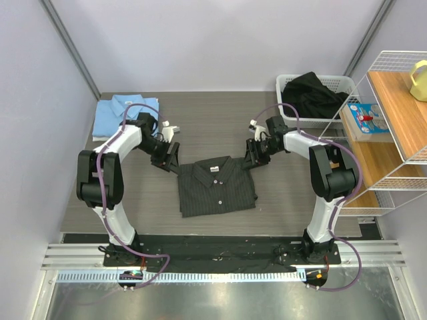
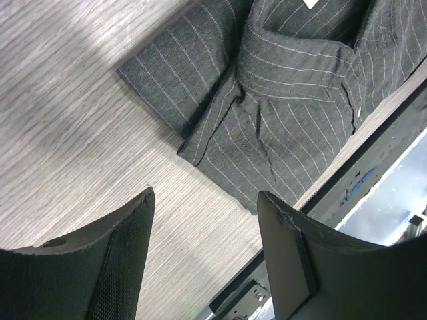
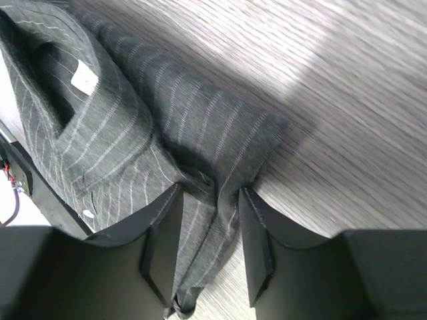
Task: Fold and stack the long sleeve shirts
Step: Fold the shirt
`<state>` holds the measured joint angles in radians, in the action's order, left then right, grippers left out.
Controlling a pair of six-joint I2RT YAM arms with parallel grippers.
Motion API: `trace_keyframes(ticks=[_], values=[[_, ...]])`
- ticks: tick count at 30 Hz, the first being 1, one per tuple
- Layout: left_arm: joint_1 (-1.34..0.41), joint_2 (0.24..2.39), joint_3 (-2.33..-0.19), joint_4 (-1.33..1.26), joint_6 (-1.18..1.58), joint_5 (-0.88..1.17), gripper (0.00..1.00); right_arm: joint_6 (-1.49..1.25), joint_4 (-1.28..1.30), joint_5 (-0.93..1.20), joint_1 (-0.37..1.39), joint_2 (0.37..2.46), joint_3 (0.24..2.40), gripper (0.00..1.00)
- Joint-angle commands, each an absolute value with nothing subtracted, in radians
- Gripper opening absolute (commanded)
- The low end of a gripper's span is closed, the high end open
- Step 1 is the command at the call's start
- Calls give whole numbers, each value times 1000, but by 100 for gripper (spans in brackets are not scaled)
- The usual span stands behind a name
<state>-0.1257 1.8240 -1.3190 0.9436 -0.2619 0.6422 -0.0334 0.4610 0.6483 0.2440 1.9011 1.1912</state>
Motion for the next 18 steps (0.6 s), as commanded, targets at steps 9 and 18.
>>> trace_keyframes(ticks=[9, 18], values=[[-94, 1801, -1302, 934, -236, 680, 64, -22, 446, 554, 276, 1849, 1235, 45], [-86, 1790, -1287, 910, -221, 669, 66, 15, 499, 438, 276, 1755, 1243, 48]])
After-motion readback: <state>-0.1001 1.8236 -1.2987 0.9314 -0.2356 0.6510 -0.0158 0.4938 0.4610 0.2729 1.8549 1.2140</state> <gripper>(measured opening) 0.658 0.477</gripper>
